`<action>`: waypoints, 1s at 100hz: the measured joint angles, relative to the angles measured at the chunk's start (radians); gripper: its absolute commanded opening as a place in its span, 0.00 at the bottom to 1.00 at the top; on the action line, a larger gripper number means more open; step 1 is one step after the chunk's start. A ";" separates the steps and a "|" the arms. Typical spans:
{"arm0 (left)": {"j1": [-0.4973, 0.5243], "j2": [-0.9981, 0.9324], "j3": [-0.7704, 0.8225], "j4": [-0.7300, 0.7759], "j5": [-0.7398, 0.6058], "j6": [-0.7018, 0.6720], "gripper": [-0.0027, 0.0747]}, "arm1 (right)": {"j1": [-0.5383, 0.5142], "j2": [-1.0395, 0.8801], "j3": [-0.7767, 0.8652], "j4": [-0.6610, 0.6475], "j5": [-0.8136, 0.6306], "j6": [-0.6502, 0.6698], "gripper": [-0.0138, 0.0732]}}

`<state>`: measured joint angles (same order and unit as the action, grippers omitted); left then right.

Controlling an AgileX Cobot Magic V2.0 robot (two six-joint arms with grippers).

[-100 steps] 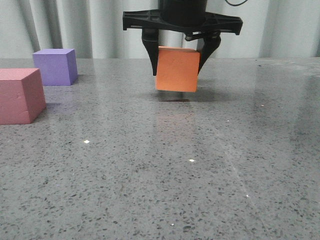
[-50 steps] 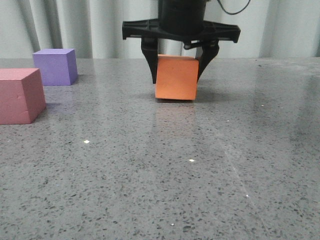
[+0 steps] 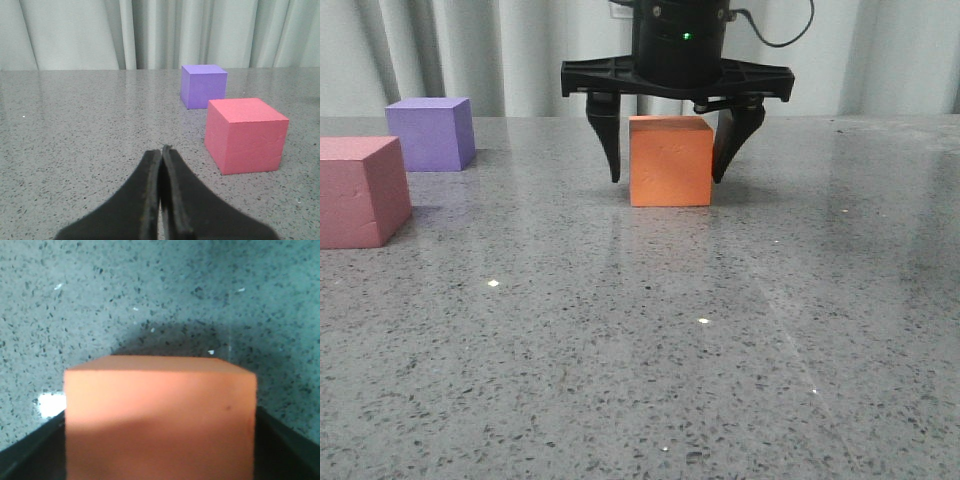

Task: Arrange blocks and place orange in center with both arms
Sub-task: 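Open the right gripper and lift it away from the orange cube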

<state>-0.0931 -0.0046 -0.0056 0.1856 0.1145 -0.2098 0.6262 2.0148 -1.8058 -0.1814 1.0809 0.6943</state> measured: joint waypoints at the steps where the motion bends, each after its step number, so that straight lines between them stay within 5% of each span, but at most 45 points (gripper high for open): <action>1: 0.000 0.000 0.000 0.000 0.000 0.000 0.01 | 0.000 0.000 0.000 0.000 0.000 -0.001 0.90; 50: 0.000 0.000 0.000 0.000 0.000 0.000 0.01 | 0.002 -0.136 0.000 -0.079 0.028 -0.014 0.90; 100: 0.000 0.000 0.000 0.000 0.000 0.000 0.01 | -0.017 -0.451 0.000 -0.148 0.062 -0.280 0.90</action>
<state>-0.0931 -0.0046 -0.0056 0.1856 0.1145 -0.2098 0.6095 1.5639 -1.8058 -0.3293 1.1432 0.4139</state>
